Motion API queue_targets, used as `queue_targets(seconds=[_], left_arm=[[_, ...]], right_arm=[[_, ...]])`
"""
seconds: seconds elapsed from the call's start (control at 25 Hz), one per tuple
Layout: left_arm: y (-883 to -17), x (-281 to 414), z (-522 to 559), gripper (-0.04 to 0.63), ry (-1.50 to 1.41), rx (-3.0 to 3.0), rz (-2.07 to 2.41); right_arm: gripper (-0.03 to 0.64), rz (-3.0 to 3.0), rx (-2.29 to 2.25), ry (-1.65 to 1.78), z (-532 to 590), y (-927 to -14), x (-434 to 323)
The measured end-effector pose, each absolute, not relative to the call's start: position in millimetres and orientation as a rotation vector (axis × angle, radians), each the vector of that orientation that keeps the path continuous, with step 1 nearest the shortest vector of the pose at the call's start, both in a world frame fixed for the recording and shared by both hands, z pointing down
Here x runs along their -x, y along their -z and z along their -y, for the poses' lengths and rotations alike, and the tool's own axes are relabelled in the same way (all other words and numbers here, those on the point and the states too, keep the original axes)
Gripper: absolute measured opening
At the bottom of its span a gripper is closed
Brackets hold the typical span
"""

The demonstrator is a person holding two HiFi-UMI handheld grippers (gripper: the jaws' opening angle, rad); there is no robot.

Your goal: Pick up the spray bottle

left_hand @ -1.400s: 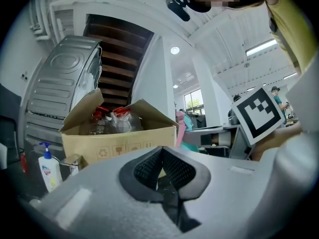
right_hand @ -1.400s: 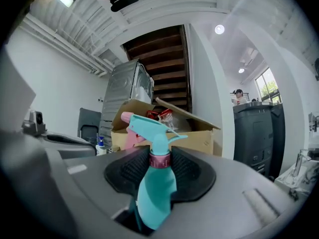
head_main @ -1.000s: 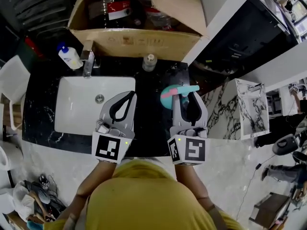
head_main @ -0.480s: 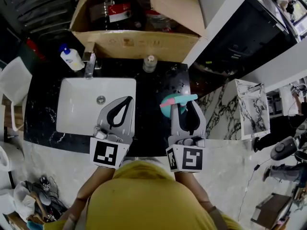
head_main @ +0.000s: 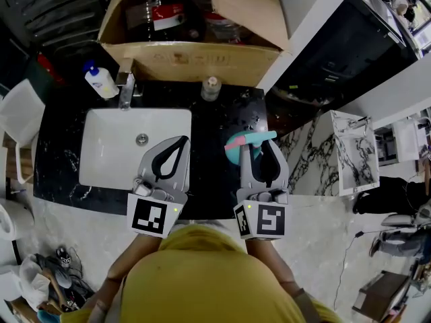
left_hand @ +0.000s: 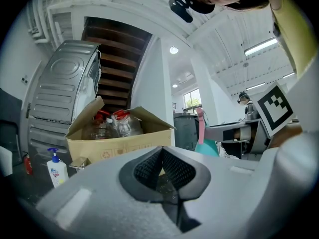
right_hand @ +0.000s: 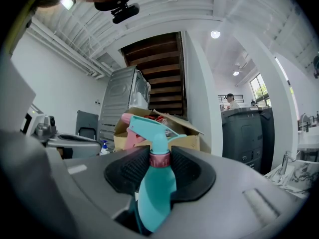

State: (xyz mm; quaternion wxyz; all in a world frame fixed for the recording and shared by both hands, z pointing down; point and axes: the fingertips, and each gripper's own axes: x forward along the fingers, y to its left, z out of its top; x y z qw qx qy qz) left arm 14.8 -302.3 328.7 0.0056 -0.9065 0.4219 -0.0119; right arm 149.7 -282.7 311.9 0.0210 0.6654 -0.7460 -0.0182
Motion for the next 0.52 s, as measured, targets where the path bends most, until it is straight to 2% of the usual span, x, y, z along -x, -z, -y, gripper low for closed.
queue_targets(seconds=[0.52], left_arm=[[-330.4,-22.2,304.8,0.003,0.044,2.852,-1.289]], right_arm=[[0.129,2.311,-2.057,0.043,288.0,-316.0,-153.5]])
